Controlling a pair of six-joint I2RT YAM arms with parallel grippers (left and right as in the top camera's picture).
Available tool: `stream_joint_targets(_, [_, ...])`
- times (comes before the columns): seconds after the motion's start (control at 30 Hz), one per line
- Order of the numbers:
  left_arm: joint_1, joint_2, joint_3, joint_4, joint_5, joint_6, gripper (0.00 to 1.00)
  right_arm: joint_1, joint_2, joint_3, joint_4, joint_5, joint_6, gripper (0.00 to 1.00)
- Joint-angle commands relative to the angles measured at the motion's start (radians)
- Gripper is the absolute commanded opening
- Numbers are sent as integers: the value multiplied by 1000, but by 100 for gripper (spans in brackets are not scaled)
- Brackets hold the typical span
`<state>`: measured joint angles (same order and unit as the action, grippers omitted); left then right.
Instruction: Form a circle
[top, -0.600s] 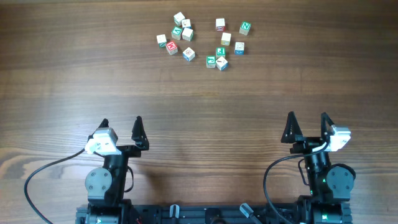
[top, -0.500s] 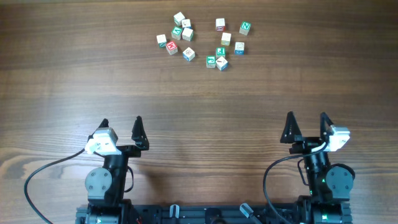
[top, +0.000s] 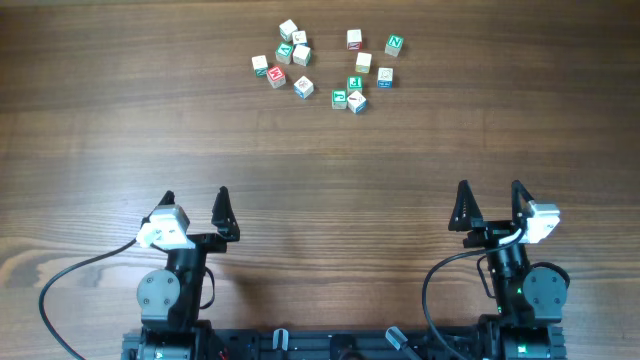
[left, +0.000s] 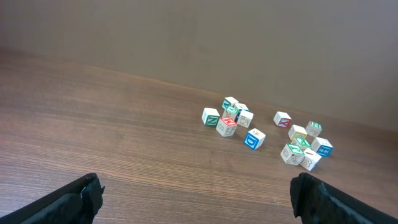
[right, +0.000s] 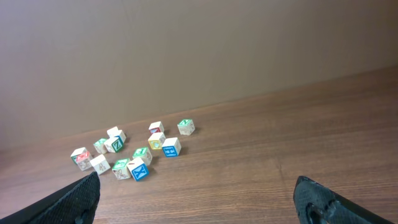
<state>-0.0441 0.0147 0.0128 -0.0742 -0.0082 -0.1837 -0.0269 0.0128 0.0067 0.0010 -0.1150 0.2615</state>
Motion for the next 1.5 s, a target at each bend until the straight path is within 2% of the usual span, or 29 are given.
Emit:
stream_joint_targets(0.0, [-5,-9,-7,0,15,19,100,5,-8,-2,5,10,7,100])
stream_joint_targets(0.83, [-5,-9,-7,0,16,19,100,4,-8,-2,5,10,8,100])
stream_joint_targets(1.03, [-5,-8,0,-2,77,19,100,4,-8,-2,5,10,8,100])
stream_joint_targets(1.33, [-5,-8,115,-164,87,19,100,4,-8,-2,5,10,8,100])
stream_joint_targets(1.47, [-5,-8,126,-171,124,8,100,4,-8,-2,5,10,8,100])
